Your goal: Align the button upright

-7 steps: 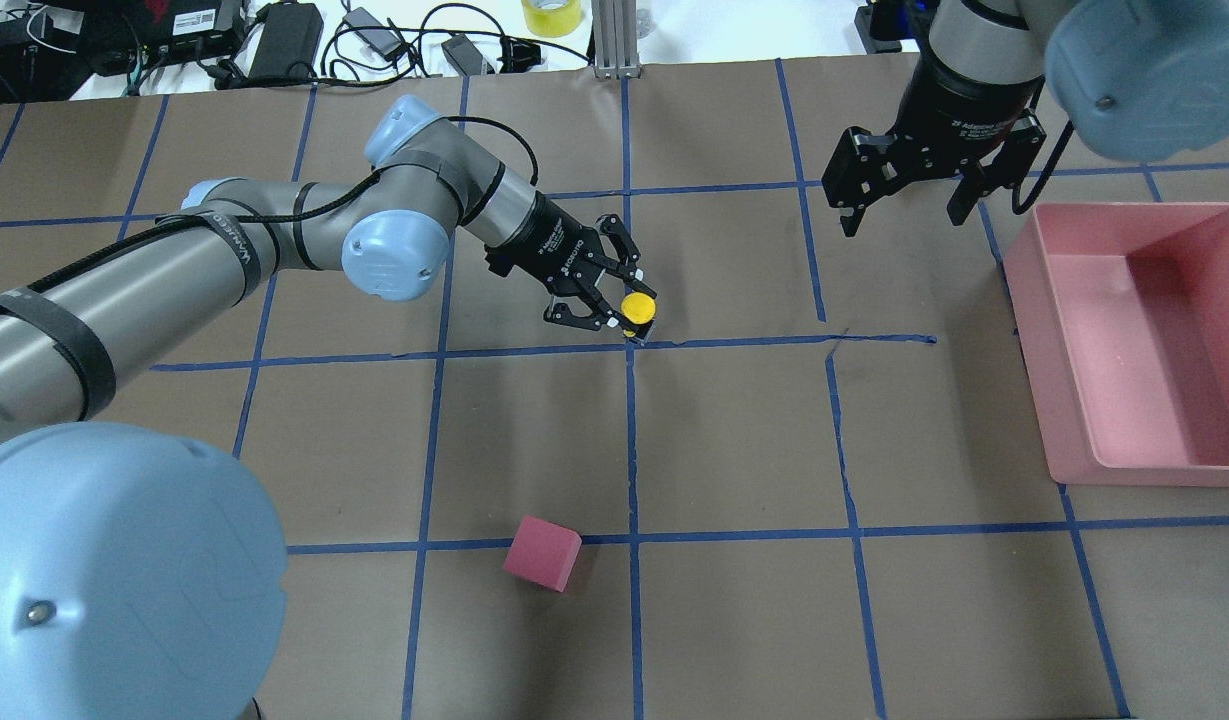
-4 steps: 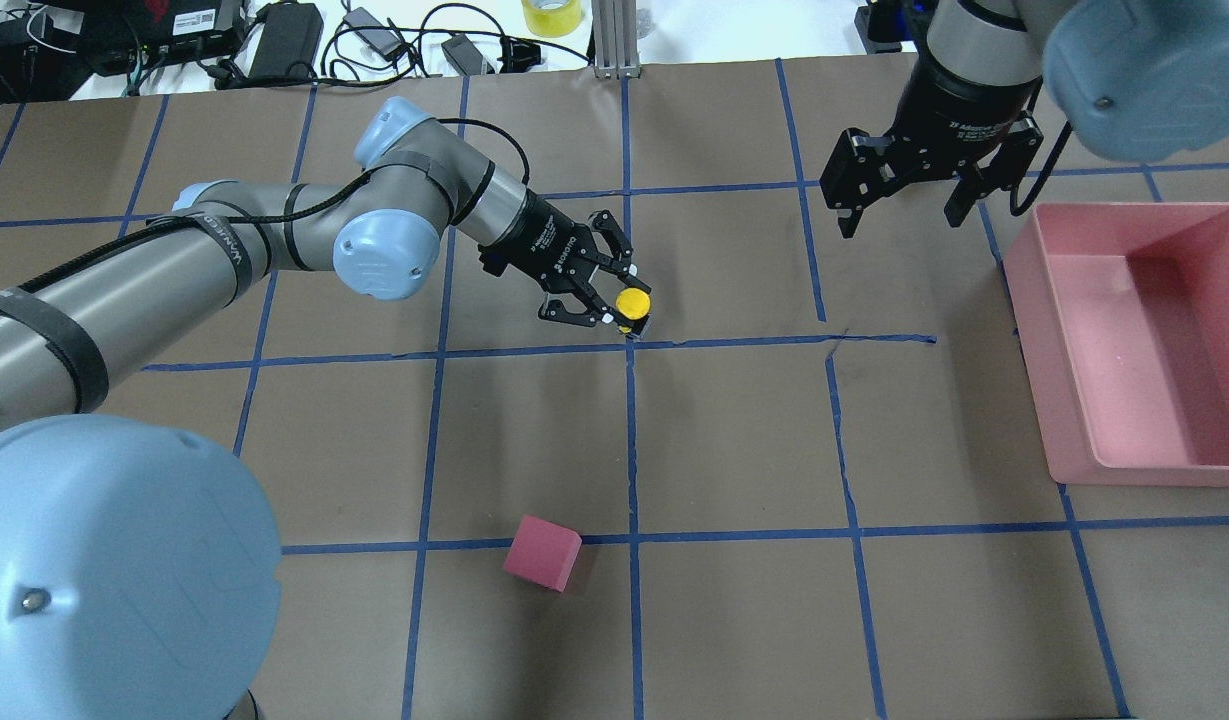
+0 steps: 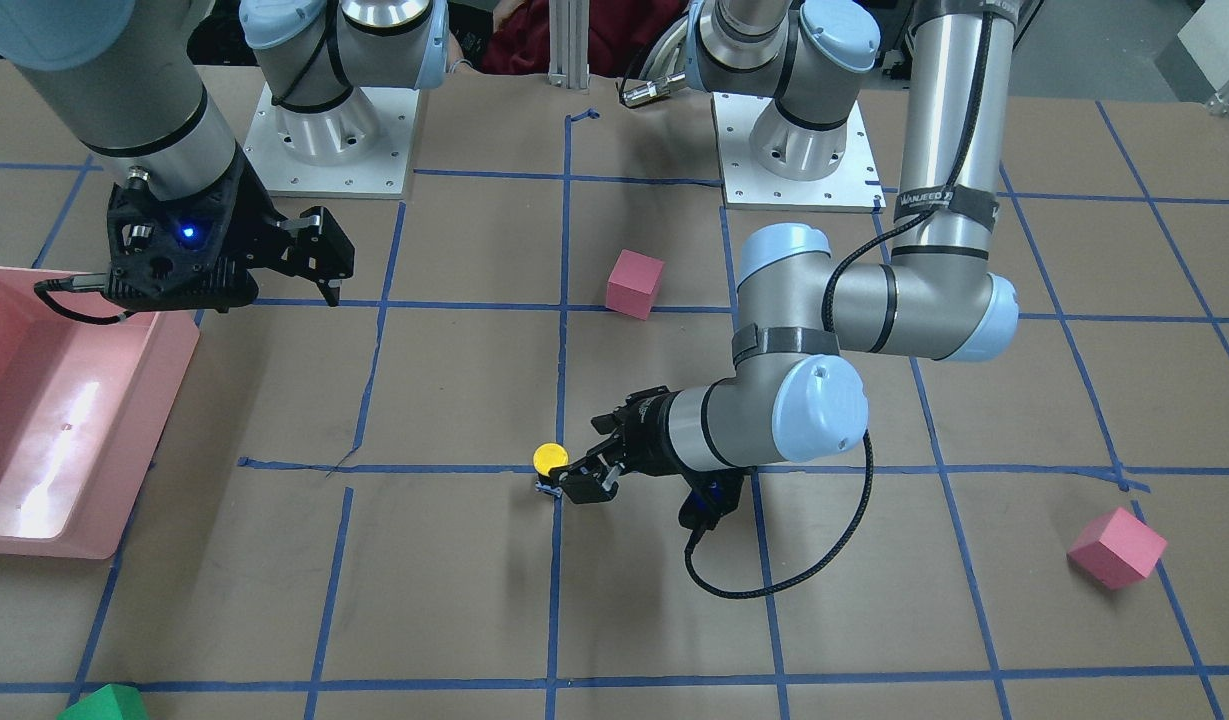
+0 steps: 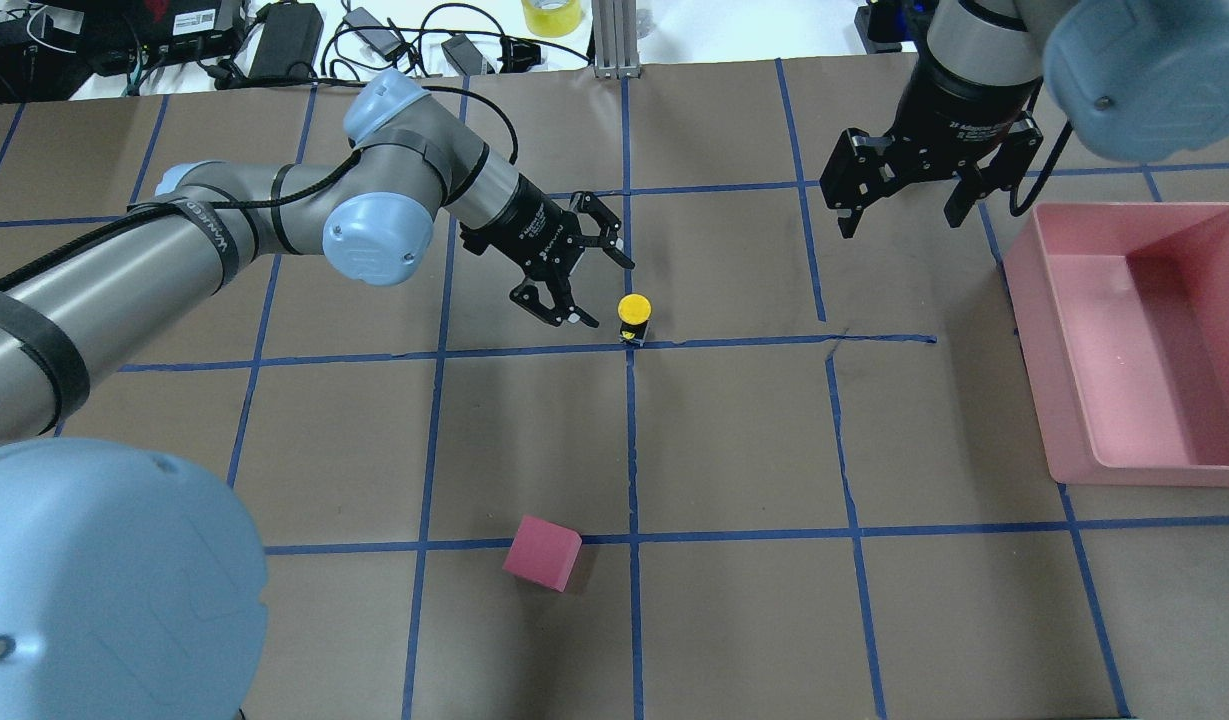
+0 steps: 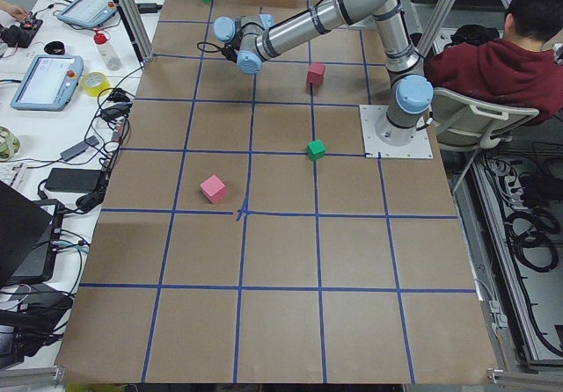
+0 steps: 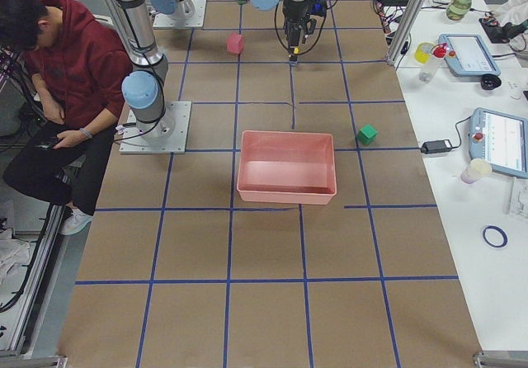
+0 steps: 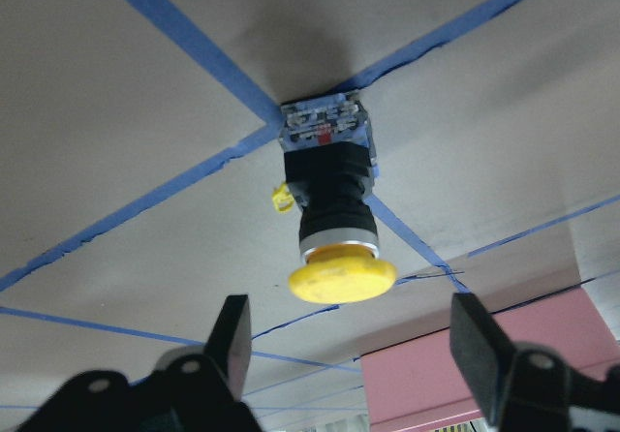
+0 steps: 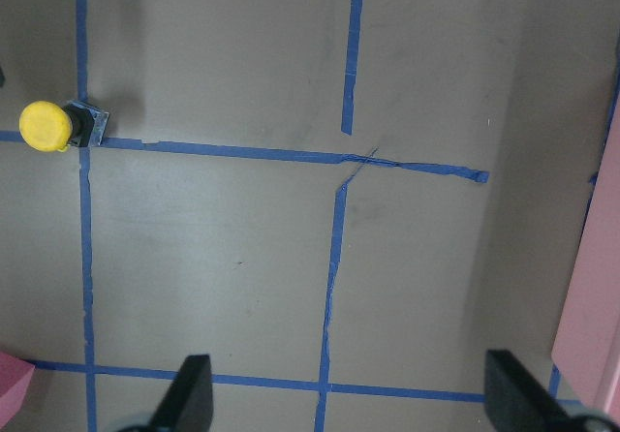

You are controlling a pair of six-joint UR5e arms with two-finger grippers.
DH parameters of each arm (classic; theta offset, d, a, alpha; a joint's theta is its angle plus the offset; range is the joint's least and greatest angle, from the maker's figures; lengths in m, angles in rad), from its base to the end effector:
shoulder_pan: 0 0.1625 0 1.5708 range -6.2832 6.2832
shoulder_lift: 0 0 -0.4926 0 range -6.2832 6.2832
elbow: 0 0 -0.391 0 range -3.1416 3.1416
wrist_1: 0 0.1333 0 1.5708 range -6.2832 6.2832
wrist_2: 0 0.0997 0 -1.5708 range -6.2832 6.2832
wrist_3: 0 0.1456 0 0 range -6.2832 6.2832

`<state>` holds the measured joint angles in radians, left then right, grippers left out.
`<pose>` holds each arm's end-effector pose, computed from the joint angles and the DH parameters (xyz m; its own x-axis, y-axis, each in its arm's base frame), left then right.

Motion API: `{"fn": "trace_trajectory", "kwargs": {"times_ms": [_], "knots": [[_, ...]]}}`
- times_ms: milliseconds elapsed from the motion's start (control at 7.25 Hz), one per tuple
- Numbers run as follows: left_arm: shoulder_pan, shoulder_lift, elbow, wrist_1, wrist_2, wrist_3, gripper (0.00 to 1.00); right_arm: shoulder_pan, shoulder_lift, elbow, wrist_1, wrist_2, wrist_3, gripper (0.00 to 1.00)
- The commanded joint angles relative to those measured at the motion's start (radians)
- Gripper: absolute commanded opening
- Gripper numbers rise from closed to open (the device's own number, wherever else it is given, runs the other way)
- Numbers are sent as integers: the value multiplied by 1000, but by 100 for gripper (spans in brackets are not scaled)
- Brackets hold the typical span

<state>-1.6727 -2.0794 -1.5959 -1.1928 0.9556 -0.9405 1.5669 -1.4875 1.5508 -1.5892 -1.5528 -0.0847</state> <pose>-0.2830 -0.6310 0.2609 -0.5654 -0.7975 0.2107 -0.6044 0.5744 0.5520 0.1339 -0.5248 0.4788 -0.9966 -0.0798 -0.0217 -0.0807 0.9958 0.0432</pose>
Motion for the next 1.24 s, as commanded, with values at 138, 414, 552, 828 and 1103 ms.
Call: {"fn": "trace_trajectory", "kwargs": {"times_ms": [138,414,552,828,1103], "knots": [[-56,172,37,-27,257,260,100,-2,1,0,-2,0,0,100],[-81,289,25,-54,400,562,100,-2,3,0,0,-1,-1,100],[-75,342,24,-174,528,703,100,-4,3,0,-2,0,0,100],[-76,430,16,-313,650,824,100,-4,3,0,0,-9,-1,100],[-65,525,7,-311,649,900,100,-5,3,0,0,-9,-3,100]]}}
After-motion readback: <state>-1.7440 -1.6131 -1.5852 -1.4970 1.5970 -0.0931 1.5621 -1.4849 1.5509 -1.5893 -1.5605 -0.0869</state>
